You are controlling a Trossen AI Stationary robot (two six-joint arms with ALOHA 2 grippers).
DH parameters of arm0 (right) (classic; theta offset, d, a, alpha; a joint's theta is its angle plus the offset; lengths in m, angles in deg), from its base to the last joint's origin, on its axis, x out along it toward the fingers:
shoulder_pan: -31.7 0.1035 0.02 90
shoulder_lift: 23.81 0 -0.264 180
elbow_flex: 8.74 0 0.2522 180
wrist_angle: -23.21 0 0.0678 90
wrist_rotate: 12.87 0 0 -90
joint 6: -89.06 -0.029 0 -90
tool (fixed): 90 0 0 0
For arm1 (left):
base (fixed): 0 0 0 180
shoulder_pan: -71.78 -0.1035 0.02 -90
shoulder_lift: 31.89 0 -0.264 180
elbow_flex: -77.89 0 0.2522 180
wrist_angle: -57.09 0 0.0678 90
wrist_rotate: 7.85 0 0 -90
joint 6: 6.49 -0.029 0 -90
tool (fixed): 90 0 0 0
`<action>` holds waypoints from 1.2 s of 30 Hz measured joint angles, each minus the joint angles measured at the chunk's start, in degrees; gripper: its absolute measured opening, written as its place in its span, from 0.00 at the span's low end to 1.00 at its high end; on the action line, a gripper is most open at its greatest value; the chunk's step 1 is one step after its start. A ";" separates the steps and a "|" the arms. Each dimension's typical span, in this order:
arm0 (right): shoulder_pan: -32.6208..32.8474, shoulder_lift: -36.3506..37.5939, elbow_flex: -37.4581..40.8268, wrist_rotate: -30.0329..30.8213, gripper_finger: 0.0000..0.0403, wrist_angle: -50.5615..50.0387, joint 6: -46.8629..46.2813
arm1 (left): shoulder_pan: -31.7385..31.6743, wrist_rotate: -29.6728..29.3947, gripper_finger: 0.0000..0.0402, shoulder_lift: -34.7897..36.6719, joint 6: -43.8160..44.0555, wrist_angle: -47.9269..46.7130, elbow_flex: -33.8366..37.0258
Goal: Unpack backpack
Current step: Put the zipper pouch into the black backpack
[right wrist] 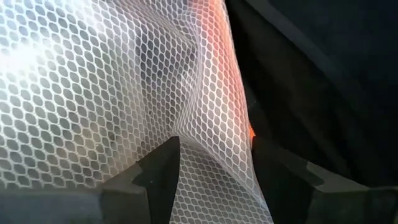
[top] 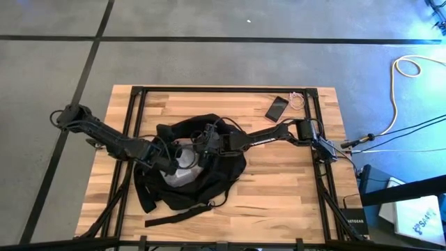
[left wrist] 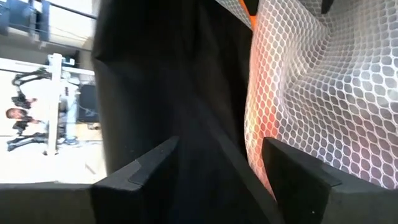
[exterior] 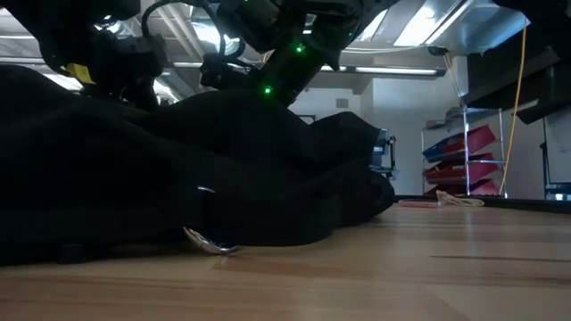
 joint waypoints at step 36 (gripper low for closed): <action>1.20 0.11 0.04 0.07 0.45 -4.59 -2.17 | 9.24 23.08 0.16 1.90 20.72 -15.50 -9.37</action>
